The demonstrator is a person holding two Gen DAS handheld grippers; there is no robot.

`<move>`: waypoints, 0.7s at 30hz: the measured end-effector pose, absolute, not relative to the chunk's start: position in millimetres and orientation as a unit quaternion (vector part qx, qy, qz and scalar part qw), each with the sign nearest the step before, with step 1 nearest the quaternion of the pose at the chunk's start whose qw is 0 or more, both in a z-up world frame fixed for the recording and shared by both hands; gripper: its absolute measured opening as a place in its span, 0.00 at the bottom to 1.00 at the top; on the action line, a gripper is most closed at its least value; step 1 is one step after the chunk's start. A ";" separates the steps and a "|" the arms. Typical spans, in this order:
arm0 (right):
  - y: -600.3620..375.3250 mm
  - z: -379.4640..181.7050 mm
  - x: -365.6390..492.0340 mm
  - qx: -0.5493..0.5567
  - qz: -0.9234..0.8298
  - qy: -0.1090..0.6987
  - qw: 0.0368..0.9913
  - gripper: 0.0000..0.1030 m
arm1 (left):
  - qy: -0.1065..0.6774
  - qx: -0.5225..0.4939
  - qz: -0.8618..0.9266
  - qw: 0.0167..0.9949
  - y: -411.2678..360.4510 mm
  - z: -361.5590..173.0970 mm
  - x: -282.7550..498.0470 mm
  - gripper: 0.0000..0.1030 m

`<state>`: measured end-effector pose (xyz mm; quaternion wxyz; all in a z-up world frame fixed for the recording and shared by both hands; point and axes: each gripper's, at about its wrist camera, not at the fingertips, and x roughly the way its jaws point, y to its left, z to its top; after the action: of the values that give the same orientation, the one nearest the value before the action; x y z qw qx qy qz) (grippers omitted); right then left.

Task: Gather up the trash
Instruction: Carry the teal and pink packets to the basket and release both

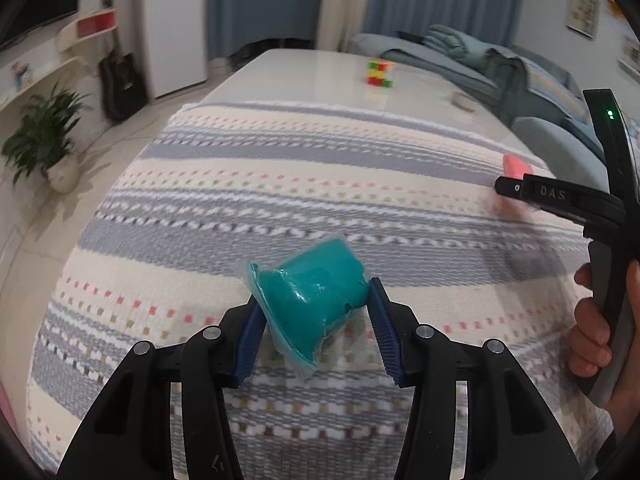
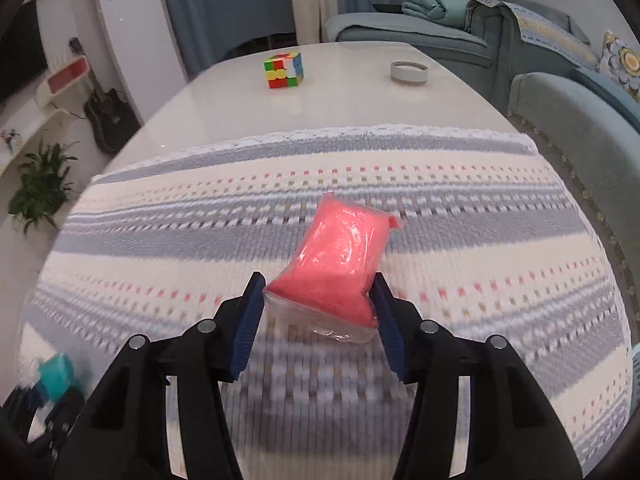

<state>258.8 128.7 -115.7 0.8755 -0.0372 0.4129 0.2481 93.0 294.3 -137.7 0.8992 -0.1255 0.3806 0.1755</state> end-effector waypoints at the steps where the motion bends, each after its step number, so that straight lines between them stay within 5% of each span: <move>1: 118.9 -111.6 252.4 -0.033 0.252 0.411 0.876 0.48 | 0.372 -0.122 0.162 0.906 290.0 -134.2 90.4 0.46; 13: -86.5 -13.9 198.2 0.033 0.174 0.351 0.920 0.49 | 0.294 -0.105 -0.022 0.950 143.4 -27.3 108.3 0.46; 21: -247.9 -3.3 171.8 0.086 0.036 0.369 0.925 0.49 | 0.293 -0.061 -0.135 0.945 -5.8 0.5 150.1 0.46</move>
<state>171.8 -247.9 -3.3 0.9249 0.0857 0.3686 0.0358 150.1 -5.8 0.5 0.9446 -0.0612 0.2927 -0.1350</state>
